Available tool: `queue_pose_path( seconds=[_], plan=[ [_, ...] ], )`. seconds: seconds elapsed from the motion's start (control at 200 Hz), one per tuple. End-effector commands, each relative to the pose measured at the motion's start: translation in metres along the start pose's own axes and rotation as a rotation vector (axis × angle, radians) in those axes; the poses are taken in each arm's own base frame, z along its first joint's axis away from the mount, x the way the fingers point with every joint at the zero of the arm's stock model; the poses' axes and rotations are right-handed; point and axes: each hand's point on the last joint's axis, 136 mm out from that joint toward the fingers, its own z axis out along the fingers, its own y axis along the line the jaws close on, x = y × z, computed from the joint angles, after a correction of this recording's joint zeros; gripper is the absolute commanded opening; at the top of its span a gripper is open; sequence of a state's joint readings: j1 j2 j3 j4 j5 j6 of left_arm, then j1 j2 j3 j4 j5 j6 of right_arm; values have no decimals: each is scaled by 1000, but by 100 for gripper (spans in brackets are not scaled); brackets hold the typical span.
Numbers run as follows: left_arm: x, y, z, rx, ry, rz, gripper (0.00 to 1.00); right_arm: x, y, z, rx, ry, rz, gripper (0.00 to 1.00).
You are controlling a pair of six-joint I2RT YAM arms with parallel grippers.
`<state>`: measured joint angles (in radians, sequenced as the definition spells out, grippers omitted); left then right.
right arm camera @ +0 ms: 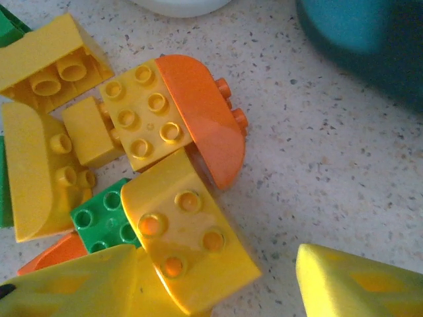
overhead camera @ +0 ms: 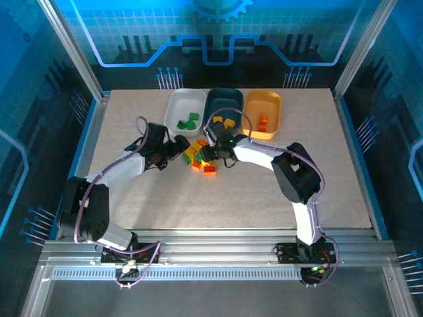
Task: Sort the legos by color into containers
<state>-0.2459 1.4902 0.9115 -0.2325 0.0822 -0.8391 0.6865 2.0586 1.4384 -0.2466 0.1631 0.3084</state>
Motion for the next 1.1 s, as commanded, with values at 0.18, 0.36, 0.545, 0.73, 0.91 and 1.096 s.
queue_pose_path(
  seconds=[0.18,0.36,0.545,0.73,0.91,1.096],
  plan=[
    [-10,5,2,-46,-5,3,98,1,6,16,-27,35,-44,57],
    [-14,8,-1,-52,-13,3,98,4,8,21,-33,48,-63,49],
    [-16,12,-5,-57,-19,9,98,4,6,17,-29,39,-72,43],
    [-15,15,-7,-60,-20,13,98,4,12,8,-35,17,-94,40],
    [-15,16,-11,-56,-26,22,98,7,12,3,-36,16,-111,38],
    [-13,17,-10,-54,-20,24,98,8,10,-4,-31,8,-112,37]
  ],
)
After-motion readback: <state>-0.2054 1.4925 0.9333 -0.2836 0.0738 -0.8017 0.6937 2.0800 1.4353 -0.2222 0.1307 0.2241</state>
